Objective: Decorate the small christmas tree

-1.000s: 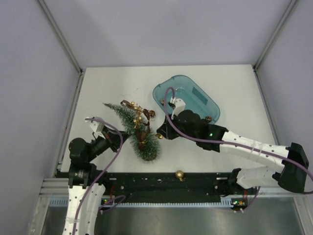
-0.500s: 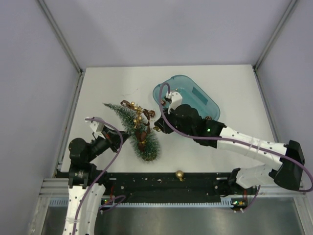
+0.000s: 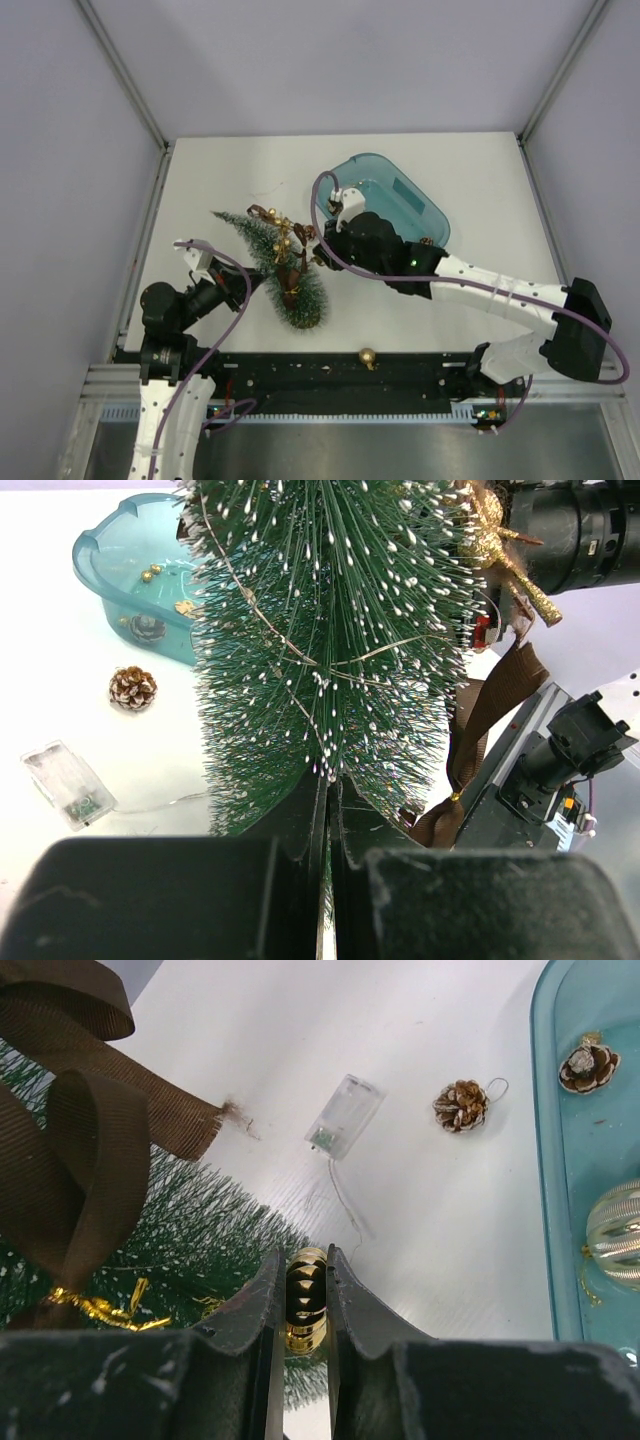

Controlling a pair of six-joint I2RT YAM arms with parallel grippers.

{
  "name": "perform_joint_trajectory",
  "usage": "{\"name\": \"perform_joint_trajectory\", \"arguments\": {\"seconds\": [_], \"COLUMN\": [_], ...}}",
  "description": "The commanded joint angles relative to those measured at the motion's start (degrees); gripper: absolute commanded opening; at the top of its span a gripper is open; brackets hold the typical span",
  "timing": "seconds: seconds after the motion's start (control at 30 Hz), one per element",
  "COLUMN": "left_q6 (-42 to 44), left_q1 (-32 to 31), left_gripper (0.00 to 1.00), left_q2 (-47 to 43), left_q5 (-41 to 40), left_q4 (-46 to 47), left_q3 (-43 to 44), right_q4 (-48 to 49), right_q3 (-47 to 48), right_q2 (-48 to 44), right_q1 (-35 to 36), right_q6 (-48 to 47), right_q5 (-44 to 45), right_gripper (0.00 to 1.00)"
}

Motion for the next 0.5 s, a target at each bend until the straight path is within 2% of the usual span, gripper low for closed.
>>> {"name": "perform_joint_trajectory", "arguments": {"seconds": [0.0,0.47], "left_q6": [-0.2,-0.2], "left_q1": [-0.1,-0.1], "left_gripper": [0.00,0.00], "left_q2": [-2.3,-2.2], "left_q5": [0.7,0.2], "left_q4": [2.2,2.0], "left_q3": [0.1,0.0], "right_q4": [3.7,3.1], "right_q3": [-0.2,-5.9], "right_q2": [1.6,0.2], "right_q1": [-0.4,-0.4], "right_q6": [-2.1,-2.2], "right_q5": [0.9,1.7], "right_gripper": [0.01,0.00]}}
